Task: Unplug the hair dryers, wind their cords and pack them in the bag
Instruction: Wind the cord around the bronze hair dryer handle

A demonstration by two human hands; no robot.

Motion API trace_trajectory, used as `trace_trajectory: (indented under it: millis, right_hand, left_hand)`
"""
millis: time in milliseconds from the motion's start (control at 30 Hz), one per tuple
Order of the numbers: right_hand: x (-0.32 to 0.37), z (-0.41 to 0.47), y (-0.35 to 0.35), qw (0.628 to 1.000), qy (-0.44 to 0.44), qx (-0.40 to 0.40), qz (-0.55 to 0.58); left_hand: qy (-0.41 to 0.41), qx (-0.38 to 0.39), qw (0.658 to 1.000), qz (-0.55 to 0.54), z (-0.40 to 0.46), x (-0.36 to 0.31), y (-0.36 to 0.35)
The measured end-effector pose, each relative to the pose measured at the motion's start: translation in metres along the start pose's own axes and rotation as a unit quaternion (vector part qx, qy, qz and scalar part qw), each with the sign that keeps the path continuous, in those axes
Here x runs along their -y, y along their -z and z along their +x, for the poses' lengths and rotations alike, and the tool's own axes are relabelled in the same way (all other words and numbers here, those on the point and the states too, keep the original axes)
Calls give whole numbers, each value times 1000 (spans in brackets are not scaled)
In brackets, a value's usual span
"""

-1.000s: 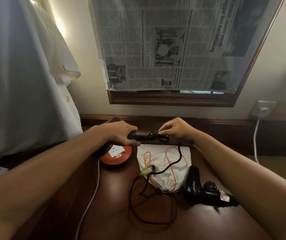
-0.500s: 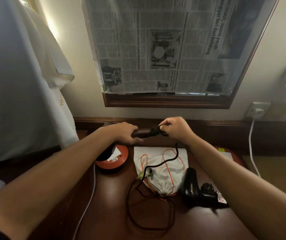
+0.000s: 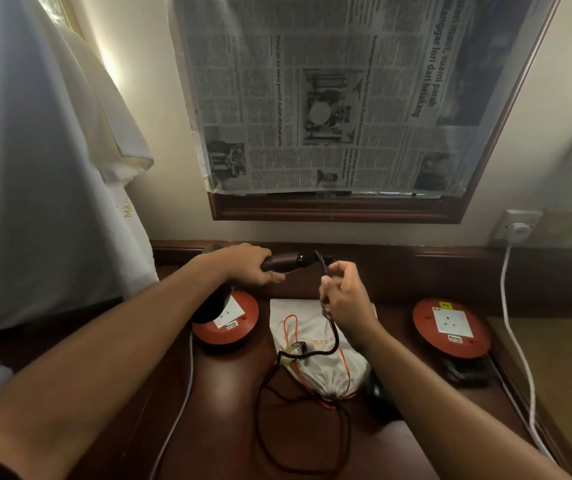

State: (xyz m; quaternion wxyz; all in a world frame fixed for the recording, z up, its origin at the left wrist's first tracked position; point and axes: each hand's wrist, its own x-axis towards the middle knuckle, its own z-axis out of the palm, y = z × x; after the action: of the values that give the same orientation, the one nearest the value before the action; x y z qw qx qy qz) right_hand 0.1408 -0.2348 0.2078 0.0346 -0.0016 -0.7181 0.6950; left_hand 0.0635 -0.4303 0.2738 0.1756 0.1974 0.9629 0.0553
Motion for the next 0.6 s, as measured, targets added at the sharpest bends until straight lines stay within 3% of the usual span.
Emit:
trace_trajectory:
  millis: [100,333,467,600]
  right_hand:
    - [-6,-3,-4,999,-41,0,36]
    - [-14,-3,1,977,-162,94,104]
    - [-20,4,4,954,-184,138,194]
    - [-20,13,10,951,-180,163,192]
  left_hand:
    - [-2,-4,1000,9,-3,1,3]
    - [-36,-30,999,-15,-11,1,16]
    - [-47,-31,998,-26,-17,5,20]
    - [-68,-17,997,-25,-23,6,22]
